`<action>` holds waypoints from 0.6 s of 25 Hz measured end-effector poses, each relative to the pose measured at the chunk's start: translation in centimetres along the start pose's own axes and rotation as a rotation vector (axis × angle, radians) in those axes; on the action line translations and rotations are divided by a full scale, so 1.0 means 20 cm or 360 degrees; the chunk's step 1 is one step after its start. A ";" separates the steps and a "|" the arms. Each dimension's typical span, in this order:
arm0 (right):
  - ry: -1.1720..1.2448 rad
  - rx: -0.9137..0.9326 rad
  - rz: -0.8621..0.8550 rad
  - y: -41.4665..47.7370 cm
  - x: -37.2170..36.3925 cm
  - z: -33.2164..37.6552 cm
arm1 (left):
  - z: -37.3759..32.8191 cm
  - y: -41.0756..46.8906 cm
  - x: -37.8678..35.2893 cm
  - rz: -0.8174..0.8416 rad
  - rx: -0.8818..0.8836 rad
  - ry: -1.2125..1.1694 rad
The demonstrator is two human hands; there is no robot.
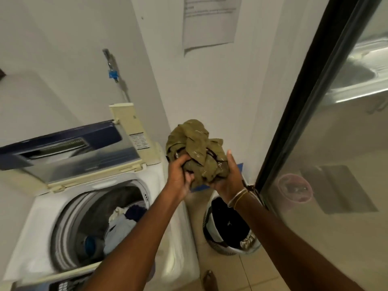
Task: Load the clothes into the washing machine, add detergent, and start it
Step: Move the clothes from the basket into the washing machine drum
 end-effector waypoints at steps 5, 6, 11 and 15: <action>-0.0352 0.0083 0.0332 -0.27 -0.61 -0.12 | -0.49 -0.40 0.38 -0.0186 -0.0359 0.0198; -0.0422 0.0091 0.0373 -0.28 -0.71 -0.19 | -0.56 -0.46 0.48 -0.0220 -0.0424 0.0235; -0.0845 0.0360 0.0420 -0.25 -1.02 -0.60 | -0.67 -0.56 1.05 -0.0440 -0.0367 0.0306; -0.1194 0.0431 0.0316 -0.10 -1.00 -1.04 | -0.47 -0.51 1.53 -0.0792 0.0145 0.0598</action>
Point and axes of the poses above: each hand's wrist, its own y-axis towards the middle knuckle, its own x-axis out of the back of the hand, z = x × y, the point moved 5 cm from there along y, towards the middle knuckle, and after that the axes turned 3 degrees about -z, right-handed, at the moved point
